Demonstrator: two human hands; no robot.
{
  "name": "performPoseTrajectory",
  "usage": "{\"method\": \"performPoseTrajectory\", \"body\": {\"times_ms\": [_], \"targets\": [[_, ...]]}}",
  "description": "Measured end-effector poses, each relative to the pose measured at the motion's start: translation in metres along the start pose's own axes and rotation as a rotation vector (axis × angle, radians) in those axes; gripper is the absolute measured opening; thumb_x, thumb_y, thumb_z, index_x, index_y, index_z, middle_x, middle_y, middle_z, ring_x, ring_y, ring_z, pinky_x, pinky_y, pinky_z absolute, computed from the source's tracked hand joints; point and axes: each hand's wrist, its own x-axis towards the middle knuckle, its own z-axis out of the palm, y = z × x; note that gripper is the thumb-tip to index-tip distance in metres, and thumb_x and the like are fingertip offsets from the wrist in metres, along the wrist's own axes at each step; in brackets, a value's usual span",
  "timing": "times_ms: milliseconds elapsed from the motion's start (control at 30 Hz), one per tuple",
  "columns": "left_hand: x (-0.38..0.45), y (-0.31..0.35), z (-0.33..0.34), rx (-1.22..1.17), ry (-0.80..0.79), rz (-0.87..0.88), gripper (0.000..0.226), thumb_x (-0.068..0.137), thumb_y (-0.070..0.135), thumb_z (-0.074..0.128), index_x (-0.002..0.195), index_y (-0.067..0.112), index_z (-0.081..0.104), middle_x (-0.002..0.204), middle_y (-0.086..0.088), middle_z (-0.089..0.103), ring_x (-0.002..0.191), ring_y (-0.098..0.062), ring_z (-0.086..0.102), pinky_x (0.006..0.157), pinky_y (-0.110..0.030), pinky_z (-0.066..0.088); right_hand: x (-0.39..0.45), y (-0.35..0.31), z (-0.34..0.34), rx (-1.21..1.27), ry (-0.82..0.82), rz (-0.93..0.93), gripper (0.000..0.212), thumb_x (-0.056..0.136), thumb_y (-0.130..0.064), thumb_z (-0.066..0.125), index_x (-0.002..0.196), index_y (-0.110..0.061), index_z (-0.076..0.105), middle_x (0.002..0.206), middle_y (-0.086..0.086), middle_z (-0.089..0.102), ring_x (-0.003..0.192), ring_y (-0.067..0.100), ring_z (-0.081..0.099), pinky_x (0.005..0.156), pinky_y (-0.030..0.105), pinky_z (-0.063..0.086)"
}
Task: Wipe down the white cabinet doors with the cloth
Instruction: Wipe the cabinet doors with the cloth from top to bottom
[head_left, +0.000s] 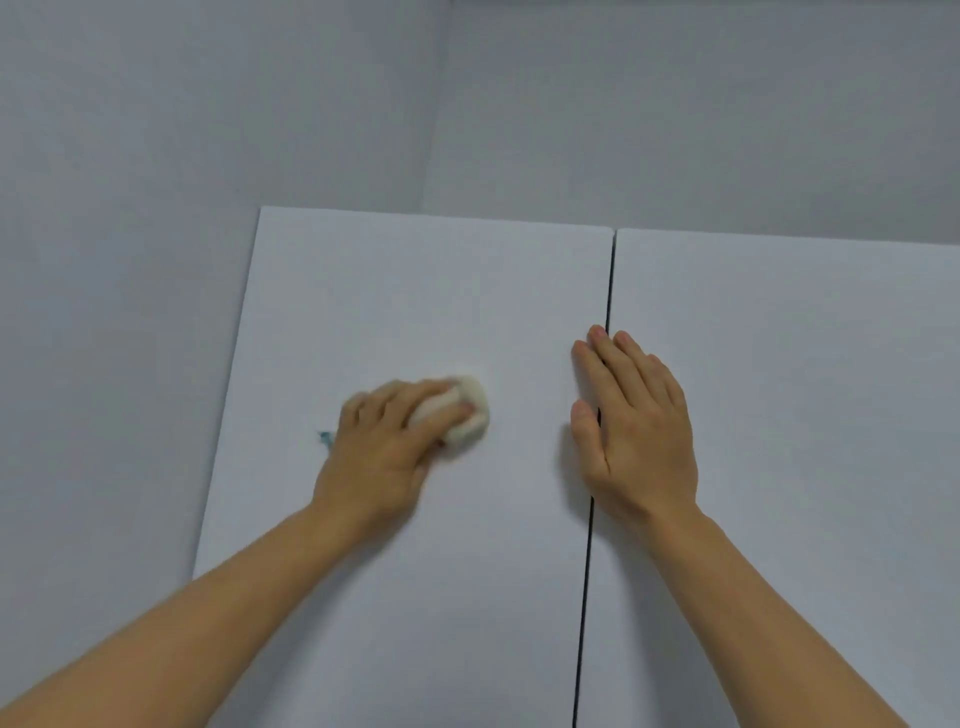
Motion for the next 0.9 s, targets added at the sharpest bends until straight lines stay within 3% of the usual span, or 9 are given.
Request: {"method": "performPoseTrajectory", "body": {"times_ms": [67,133,200,300,400,567,667,767,900], "targets": [[0.057,-0.034,-0.02,0.026,0.098,-0.266,0.047,0.097,0.021,0.049,0.138,0.043,0.045,0.146,0.005,0.042,0.13,-0.027,0.04,0.105,-0.041,0.027,0.0,0.003,0.001,-0.022,0.045,0.002,0.059,0.1,-0.036,0.036,0.153,-0.015,0.05,0.164,0.001,0.042,0.155,0.022,0.033,0.129,0.041,0.02],[0.094,-0.066,-0.041,0.069,0.127,-0.38,0.046,0.101,0.019,0.047,0.137,0.046,0.046,0.145,0.004,0.041,0.129,-0.026,0.037,0.104,-0.035,0.023,0.0,-0.003,0.006,-0.022,0.087,0.007,0.059,0.099,-0.035,0.039,0.151,-0.012,0.053,0.162,0.003,0.045,0.153,0.025,0.037,0.127,0.045,0.023],[0.105,-0.08,-0.048,0.062,0.154,-0.37,0.047,0.099,0.015,0.048,0.135,0.046,0.05,0.143,0.001,0.042,0.126,-0.027,0.038,0.101,-0.033,0.026,0.001,-0.012,0.01,-0.012,0.108,0.045,0.06,0.097,-0.036,0.041,0.15,-0.01,0.053,0.161,0.006,0.047,0.152,0.027,0.038,0.127,0.047,0.023],[0.07,-0.061,-0.038,-0.031,0.227,-0.415,0.05,0.093,0.006,0.055,0.134,0.034,0.058,0.139,-0.006,0.049,0.121,-0.031,0.043,0.1,-0.046,0.041,0.003,-0.028,0.011,-0.017,0.059,0.126,0.067,0.096,-0.04,0.04,0.154,-0.008,0.046,0.164,0.008,0.041,0.155,0.028,0.031,0.13,0.046,0.015],[-0.011,-0.015,-0.017,-0.098,0.214,-0.361,0.059,0.086,-0.006,0.062,0.137,0.025,0.059,0.143,-0.009,0.051,0.131,-0.034,0.045,0.108,-0.053,0.038,0.001,-0.042,0.014,-0.091,-0.007,0.171,0.072,0.096,-0.046,0.038,0.159,-0.01,0.036,0.169,0.012,0.029,0.159,0.032,0.019,0.13,0.053,0.011],[-0.115,0.029,-0.007,-0.169,-0.078,-0.265,0.056,0.099,0.042,0.044,0.154,0.04,0.034,0.166,0.003,0.02,0.155,-0.027,0.016,0.125,-0.051,0.011,0.006,-0.057,0.023,-0.294,-0.143,0.17,0.081,0.096,-0.071,0.03,0.165,-0.03,0.02,0.172,0.022,0.008,0.158,0.047,0.004,0.124,0.07,0.006],[-0.111,0.016,-0.006,-0.138,-0.104,-0.302,0.055,0.103,0.034,0.038,0.154,0.05,0.025,0.167,0.011,0.015,0.157,-0.021,0.012,0.126,-0.045,0.003,0.008,-0.06,0.027,-0.338,-0.171,0.18,0.089,0.092,-0.082,0.025,0.165,-0.033,0.016,0.172,0.023,0.001,0.157,0.05,-0.001,0.121,0.074,0.004],[-0.092,0.006,-0.005,-0.193,-0.07,-0.333,0.058,0.103,0.024,0.04,0.152,0.053,0.028,0.163,0.016,0.02,0.156,-0.017,0.013,0.127,-0.044,0.001,0.005,-0.058,0.03,-0.358,-0.161,0.173,0.092,0.091,-0.084,0.022,0.166,-0.033,0.012,0.173,0.022,-0.002,0.157,0.05,-0.004,0.121,0.075,0.005],[-0.061,-0.02,-0.009,-0.234,0.001,-0.338,0.057,0.099,0.019,0.044,0.148,0.047,0.039,0.155,0.008,0.035,0.152,-0.019,0.021,0.124,-0.052,0.015,0.003,-0.056,0.034,-0.345,-0.138,0.165,0.092,0.09,-0.083,0.024,0.166,-0.033,0.013,0.173,0.021,-0.002,0.158,0.049,-0.004,0.121,0.074,0.004]]}}
